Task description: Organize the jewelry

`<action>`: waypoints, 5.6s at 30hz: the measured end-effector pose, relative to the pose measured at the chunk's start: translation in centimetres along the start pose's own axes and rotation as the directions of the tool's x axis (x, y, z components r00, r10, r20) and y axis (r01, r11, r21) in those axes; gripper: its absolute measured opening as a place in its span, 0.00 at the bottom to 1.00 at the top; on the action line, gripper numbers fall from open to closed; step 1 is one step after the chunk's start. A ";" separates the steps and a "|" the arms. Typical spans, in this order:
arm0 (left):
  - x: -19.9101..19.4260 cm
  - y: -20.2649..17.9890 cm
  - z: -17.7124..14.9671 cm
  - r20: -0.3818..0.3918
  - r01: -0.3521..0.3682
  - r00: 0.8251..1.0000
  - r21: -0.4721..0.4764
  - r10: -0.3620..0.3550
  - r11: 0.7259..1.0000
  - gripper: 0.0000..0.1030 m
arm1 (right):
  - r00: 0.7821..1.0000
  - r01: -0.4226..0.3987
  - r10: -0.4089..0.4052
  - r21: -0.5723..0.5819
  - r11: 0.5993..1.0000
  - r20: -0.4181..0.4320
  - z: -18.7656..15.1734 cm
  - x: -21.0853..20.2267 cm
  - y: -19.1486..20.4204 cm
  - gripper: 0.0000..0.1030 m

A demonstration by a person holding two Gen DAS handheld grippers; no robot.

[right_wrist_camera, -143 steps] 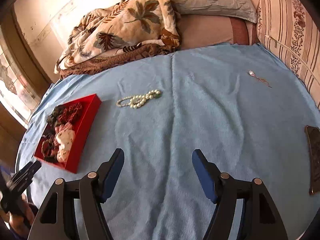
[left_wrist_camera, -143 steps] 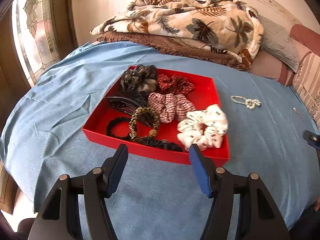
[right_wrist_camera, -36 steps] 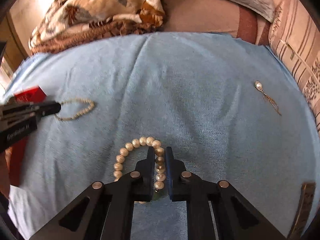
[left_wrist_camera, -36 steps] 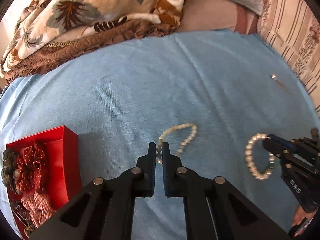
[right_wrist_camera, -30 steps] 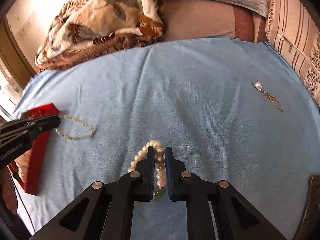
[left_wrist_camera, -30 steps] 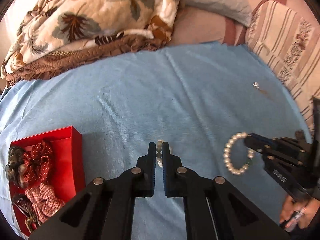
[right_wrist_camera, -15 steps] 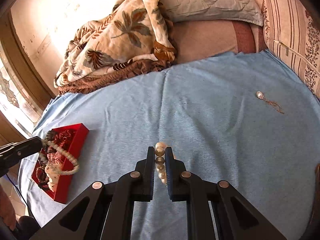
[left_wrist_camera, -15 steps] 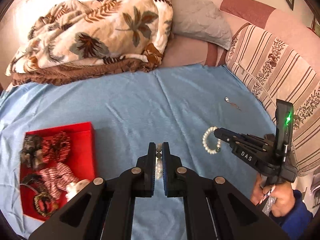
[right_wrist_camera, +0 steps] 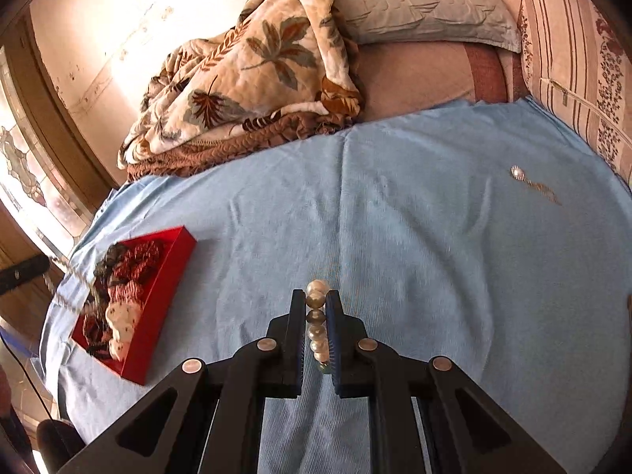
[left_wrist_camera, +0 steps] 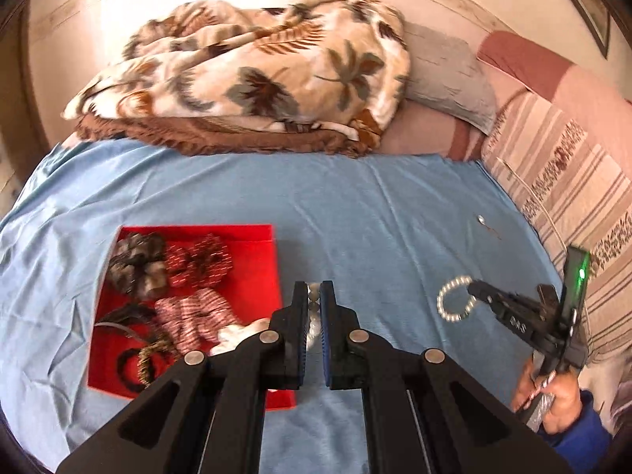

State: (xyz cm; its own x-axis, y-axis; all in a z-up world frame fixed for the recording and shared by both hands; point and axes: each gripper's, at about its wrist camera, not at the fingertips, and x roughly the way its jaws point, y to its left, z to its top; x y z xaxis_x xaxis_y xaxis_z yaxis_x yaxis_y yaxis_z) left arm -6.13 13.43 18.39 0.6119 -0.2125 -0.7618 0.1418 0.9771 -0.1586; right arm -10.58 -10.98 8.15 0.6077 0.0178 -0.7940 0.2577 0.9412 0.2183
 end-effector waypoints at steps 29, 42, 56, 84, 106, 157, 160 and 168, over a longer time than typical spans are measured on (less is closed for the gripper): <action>5.8 8.5 -0.1 0.039 0.048 0.998 -0.161 -0.042 0.986 0.05 | 0.993 -0.078 0.071 -0.065 0.995 -0.095 2.5 0.9 11.1 0.11; 6.6 9.7 0.0 0.033 0.145 0.989 -0.188 -0.141 0.972 0.05 | 0.983 -0.139 0.118 -0.149 0.979 -0.141 7.7 6.1 19.8 0.11; 9.2 10.1 -0.9 -0.037 0.129 0.989 -0.224 -0.140 0.966 0.05 | 0.955 -0.146 0.095 -0.166 0.975 -0.280 7.7 14.7 24.2 0.11; 9.5 10.2 -1.5 -0.045 0.036 0.998 -0.208 -0.047 0.977 0.42 | 0.968 -0.053 0.013 -0.151 0.987 -0.252 7.7 14.3 21.5 0.37; 4.5 10.0 -2.0 0.116 -0.174 0.974 -0.167 0.194 0.971 0.61 | 0.976 0.023 -0.050 -0.128 0.991 -0.211 1.5 7.6 17.9 0.48; 0.3 12.2 -2.9 0.237 -0.372 0.877 -0.213 0.418 0.903 0.80 | 0.965 0.092 -0.133 -0.184 0.979 -0.226 -7.8 4.1 16.6 0.70; -0.9 11.7 -3.0 0.273 -0.413 0.842 -0.229 0.466 0.881 0.82 | 0.971 0.100 -0.143 -0.216 0.971 -0.194 -8.1 3.1 16.8 0.70; -6.8 6.0 -6.5 0.439 -0.632 0.621 -0.211 0.650 0.746 1.00 | 0.984 0.112 -0.141 -0.232 0.966 -0.112 -10.0 -0.7 14.8 0.73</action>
State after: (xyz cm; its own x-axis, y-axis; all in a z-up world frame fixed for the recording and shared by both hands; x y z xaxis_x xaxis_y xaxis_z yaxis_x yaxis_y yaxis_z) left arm -14.49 20.85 18.53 0.8133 0.4981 -0.3007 -0.4450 0.8655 0.2301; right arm -14.65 6.26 6.24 0.4772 -0.0770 -0.8754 0.1429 0.9897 -0.0092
